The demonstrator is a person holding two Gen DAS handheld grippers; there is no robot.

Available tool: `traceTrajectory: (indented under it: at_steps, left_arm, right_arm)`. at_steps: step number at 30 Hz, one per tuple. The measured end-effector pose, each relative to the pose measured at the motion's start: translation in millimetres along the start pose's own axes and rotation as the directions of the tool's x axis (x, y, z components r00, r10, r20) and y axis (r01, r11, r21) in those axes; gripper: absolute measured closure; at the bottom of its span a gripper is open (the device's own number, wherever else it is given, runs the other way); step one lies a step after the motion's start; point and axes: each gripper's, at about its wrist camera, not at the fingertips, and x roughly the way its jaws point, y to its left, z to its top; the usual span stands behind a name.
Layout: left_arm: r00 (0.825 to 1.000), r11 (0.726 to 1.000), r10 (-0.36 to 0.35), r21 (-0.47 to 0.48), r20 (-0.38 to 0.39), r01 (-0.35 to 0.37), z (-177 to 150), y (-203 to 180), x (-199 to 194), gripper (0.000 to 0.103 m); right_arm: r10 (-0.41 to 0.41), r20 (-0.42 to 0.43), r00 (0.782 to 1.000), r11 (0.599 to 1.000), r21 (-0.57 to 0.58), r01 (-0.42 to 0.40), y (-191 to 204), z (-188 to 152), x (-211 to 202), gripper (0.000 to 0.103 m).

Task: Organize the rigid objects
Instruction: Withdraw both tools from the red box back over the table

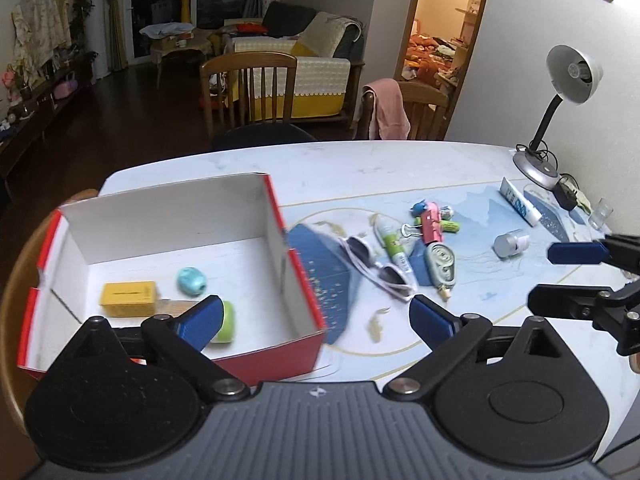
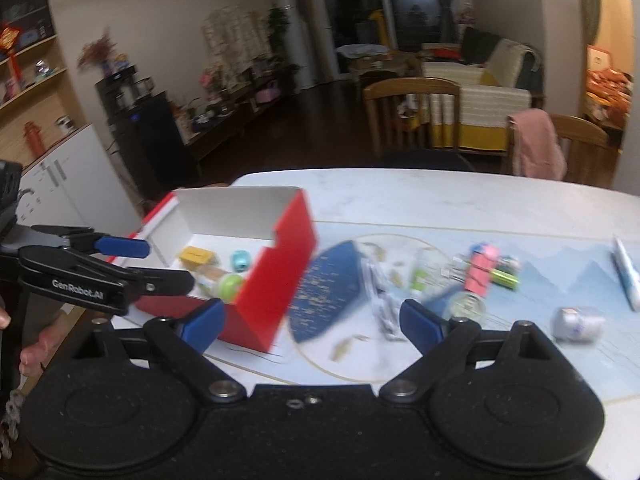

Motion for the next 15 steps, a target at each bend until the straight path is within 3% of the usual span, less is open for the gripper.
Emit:
traceTrajectory:
  at_steps: [5,15]
  left_arm:
    - [1.0,1.0,-0.021,-0.015,0.014,0.022,-1.0,-26.9,16.5,0.002]
    - [0.995,0.995,-0.088,0.038,-0.048,0.09,-3.2,-84.0,62.0,0.002]
  right_arm:
    - [-0.061,0.011,0.998,0.997,0.049,0.06,-37.6,-13.1,-15.3,0.009]
    - [-0.188,-0.002,0.982,0.975,0.119,0.187,-116.4,-36.6,-35.0,0.009]
